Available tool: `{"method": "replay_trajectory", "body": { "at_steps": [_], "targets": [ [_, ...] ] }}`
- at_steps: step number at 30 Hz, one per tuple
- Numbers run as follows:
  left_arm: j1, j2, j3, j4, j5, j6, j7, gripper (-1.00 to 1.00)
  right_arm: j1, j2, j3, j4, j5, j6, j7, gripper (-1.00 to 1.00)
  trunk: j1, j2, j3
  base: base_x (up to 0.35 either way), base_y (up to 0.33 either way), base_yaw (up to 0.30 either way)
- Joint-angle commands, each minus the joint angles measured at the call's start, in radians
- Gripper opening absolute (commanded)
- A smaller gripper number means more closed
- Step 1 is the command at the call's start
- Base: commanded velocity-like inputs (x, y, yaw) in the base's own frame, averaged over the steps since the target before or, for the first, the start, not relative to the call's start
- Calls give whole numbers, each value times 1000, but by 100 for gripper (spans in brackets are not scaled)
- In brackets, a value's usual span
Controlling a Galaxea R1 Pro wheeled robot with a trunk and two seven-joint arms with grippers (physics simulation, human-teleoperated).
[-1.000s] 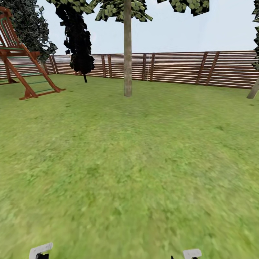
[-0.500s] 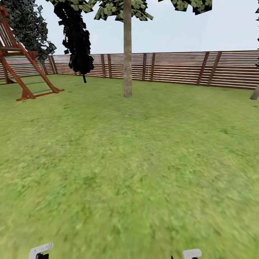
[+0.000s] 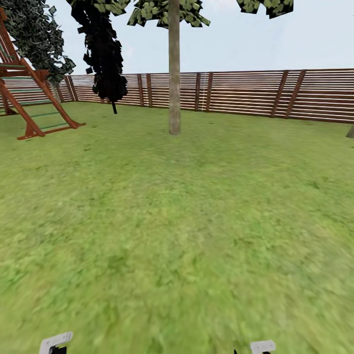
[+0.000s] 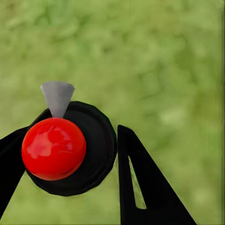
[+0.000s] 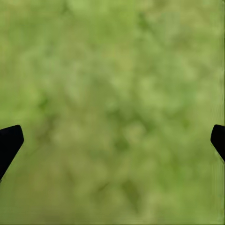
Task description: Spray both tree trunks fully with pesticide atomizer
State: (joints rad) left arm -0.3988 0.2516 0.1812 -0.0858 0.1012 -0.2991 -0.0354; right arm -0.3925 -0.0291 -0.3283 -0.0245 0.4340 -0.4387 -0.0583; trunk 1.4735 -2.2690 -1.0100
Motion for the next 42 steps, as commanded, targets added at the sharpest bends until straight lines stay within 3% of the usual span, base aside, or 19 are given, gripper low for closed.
{"method": "replay_trajectory", "body": {
  "at_steps": [1, 42],
  "targets": [
    [0, 0, 0, 0, 0, 0, 0, -100, 0, 0, 0, 0, 0, 0, 0, 100, 0, 0, 0, 341, 0, 0],
    [0, -2, 0, 0, 0, 0, 0, -100, 0, 0, 0, 0, 0, 0, 0, 100, 0, 0, 0, 341, 0, 0]
  ]
}}
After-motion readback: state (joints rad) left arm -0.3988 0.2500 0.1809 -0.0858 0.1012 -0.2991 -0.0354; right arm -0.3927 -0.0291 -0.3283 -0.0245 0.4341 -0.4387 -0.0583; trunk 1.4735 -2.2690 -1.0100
